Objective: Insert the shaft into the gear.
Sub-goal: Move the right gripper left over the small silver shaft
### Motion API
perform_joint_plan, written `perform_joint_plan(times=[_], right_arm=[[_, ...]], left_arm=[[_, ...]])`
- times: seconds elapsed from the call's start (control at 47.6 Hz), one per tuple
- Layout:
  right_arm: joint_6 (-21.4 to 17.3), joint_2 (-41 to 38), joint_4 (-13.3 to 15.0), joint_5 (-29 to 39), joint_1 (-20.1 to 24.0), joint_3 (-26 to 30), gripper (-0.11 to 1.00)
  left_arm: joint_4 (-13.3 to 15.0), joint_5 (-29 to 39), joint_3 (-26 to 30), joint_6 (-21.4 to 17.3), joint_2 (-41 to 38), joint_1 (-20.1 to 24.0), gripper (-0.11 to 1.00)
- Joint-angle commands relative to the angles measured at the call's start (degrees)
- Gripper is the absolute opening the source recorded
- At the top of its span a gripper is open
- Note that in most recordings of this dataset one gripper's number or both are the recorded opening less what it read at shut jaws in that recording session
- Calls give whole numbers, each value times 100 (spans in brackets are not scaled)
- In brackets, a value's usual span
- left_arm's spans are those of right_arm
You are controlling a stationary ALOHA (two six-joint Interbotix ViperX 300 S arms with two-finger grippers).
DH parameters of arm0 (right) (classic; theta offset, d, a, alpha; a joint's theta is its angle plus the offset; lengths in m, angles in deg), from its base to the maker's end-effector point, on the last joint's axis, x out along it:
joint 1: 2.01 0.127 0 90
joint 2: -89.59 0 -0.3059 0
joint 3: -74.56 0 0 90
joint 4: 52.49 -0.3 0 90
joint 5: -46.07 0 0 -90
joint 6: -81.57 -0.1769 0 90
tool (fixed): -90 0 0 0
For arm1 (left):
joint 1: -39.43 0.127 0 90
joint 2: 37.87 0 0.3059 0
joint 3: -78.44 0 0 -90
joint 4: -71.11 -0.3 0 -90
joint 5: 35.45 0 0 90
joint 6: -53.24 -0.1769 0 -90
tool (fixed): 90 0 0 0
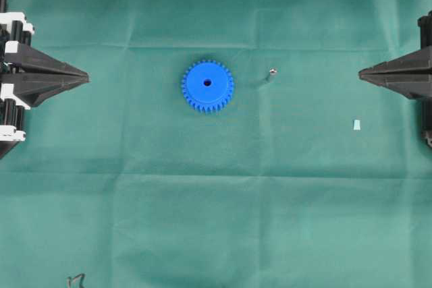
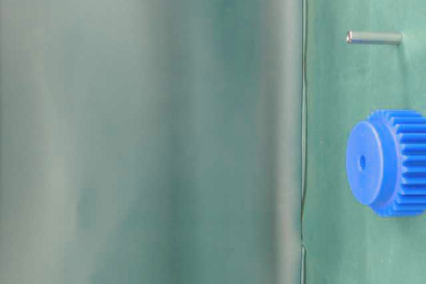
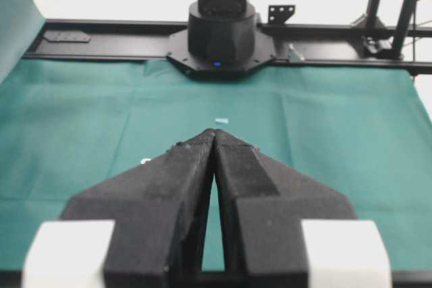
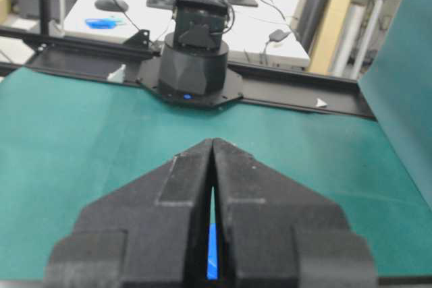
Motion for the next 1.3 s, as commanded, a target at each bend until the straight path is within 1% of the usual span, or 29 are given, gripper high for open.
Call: perform_joint_plan(times=[0.0,0.168,0.399,0.441,0.588,0.672,0.756,0.819,0.882,0.924,0.945,1.071,1.113,1.155,1.281], right_arm=[[35,-35,0,-26,-26,35,3],[-18,-114,-18,220,-35,79,3],[-26,-132,-35,272,-70,149,3],[-26,-149,-35,308,-123,193,3],[-35,-369,-35,448,-536,369,3],[-88,-589,-35,475,-791,475,3],[-123,-817,-35,483,-949,571,4],[-132,-1011,-35,510,-1028,650,11],[-132,-1230,-35,536,-1090,712,24],[-132,-1441,-35,545,-1125,756,35],[-132,-1521,-35,536,-1134,773,43],[-158,-2127,-53,527,-1213,879,80],[-176,-2355,-79,527,-1248,923,89],[-176,-2602,-97,519,-1283,976,91],[-185,-3401,-105,483,-1371,1134,83]], left_arm=[[-79,176,229,26,-18,-18,0],[-79,316,237,62,-9,-18,0],[-79,325,255,70,9,-18,0],[-79,316,255,70,9,-18,0],[-79,325,255,70,9,-18,0],[-79,325,255,70,9,-18,0],[-79,325,255,70,9,-18,0],[-79,334,255,70,9,-18,0],[-79,334,255,70,9,-18,0],[-79,334,255,70,9,-18,0],[-79,334,255,79,9,-18,0],[-79,343,255,70,0,-18,0],[-79,334,264,79,0,-18,0],[-79,334,255,79,0,-18,0],[-79,343,255,70,-18,-18,0]])
